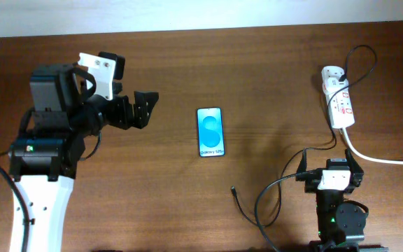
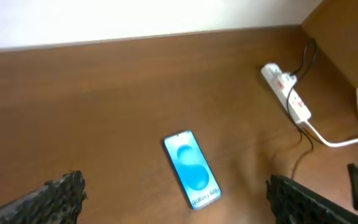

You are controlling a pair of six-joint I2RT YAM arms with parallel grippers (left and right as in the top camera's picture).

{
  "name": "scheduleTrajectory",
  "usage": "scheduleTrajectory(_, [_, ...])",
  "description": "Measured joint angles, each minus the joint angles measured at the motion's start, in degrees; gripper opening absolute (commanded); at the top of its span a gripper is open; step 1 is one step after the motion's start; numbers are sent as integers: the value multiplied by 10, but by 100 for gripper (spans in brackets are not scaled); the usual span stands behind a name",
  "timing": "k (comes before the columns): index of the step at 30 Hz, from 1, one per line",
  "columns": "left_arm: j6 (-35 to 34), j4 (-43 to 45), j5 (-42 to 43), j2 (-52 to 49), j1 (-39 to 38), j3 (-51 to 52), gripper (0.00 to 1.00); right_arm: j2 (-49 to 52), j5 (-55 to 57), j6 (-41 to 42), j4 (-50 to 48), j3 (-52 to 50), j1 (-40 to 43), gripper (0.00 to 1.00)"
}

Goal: Plug charger to phone and switch on socket
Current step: 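Move the left gripper over the blue phone and lower toward it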

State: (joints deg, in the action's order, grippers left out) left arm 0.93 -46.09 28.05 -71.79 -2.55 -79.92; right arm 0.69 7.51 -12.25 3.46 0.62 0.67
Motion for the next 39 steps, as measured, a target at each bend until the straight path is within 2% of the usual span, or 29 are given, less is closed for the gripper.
scheduleTrajectory(3, [-10,-76,-39,-34,-26,-68,99,0,0,0,0,0,0,98])
scheduleTrajectory(6, [-15,-195,-103,-114,-71,-184,99,0,0,0,0,0,0,98])
scheduleTrajectory(8, [-21,-299,-167,-215,-100,-300,99,0,0,0,0,0,0,98])
scheduleTrajectory(11, [-21,-304,-189,-283,-115,-313,99,0,0,0,0,0,0,98])
scheduleTrajectory(15, [-26,-306,-150,-314,-131,-313,99,0,0,0,0,0,0,98])
scheduleTrajectory(19, [-73,-325,-150,-349,-150,-316,99,0,0,0,0,0,0,98])
scheduleTrajectory(24, [-156,-342,-256,-378,-162,-316,99,0,0,0,0,0,0,98])
scheduleTrajectory(29, [-203,-320,-262,-378,-167,-316,99,0,0,0,0,0,0,98])
scheduleTrajectory(34, [-281,-274,-262,-380,-208,-316,99,0,0,0,0,0,0,98])
scheduleTrajectory(39, [-342,-263,-262,-452,-252,-318,99,0,0,0,0,0,0,98])
